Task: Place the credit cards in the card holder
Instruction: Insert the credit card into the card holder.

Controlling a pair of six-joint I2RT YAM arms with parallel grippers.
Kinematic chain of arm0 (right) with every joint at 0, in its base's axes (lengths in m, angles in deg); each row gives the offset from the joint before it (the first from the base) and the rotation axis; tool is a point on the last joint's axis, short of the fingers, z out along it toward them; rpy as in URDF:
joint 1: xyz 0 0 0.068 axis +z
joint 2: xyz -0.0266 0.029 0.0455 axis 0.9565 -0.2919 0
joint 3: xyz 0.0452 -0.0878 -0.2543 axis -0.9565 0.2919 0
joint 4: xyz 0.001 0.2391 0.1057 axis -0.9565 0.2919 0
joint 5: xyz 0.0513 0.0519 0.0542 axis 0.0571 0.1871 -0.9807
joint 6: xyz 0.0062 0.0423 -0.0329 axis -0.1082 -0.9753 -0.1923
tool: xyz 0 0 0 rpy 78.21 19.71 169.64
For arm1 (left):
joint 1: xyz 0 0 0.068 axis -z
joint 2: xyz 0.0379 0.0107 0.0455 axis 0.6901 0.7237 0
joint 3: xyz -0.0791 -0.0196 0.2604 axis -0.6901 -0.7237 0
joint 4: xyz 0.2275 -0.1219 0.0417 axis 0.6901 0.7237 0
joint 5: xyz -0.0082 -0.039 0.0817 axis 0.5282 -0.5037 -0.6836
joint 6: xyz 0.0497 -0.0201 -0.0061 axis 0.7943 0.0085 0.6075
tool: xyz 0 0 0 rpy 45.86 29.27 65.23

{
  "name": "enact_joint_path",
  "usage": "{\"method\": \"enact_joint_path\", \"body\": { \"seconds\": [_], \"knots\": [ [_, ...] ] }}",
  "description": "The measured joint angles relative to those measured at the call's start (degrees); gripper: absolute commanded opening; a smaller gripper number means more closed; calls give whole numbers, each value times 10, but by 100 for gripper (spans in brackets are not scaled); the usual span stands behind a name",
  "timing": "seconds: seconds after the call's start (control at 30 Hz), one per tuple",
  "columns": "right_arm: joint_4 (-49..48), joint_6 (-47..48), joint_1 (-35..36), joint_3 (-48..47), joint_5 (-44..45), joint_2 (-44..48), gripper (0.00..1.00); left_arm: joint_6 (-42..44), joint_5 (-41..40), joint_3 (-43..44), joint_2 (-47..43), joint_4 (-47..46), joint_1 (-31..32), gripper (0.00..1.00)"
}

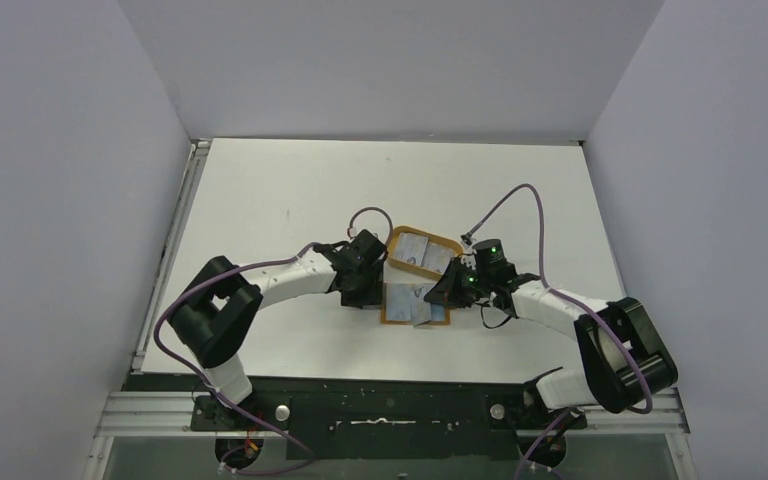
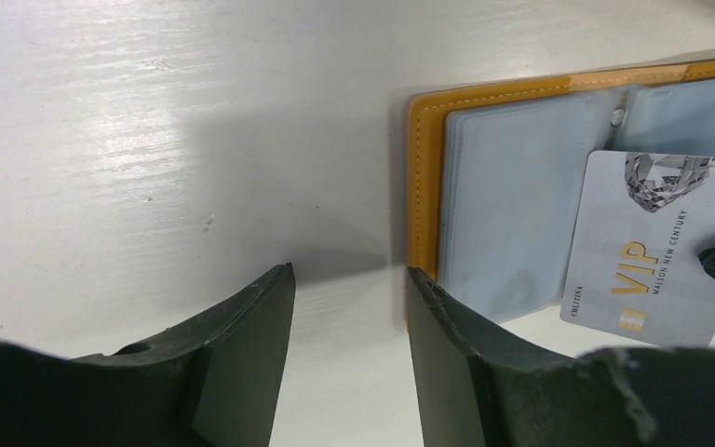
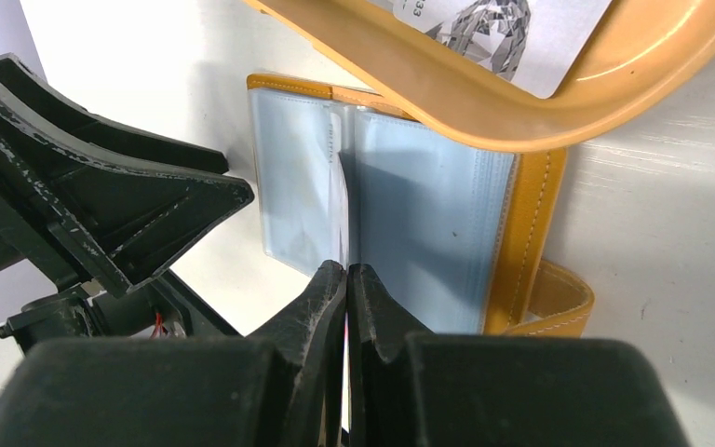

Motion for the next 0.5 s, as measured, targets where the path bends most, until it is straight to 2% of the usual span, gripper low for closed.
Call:
{"method": "enact_joint_path", "body": {
  "seconds": [0.5],
  "knots": [
    [-24, -9, 11, 0, -4, -11, 0, 1, -10, 1, 3, 5, -5, 39]
  ]
}}
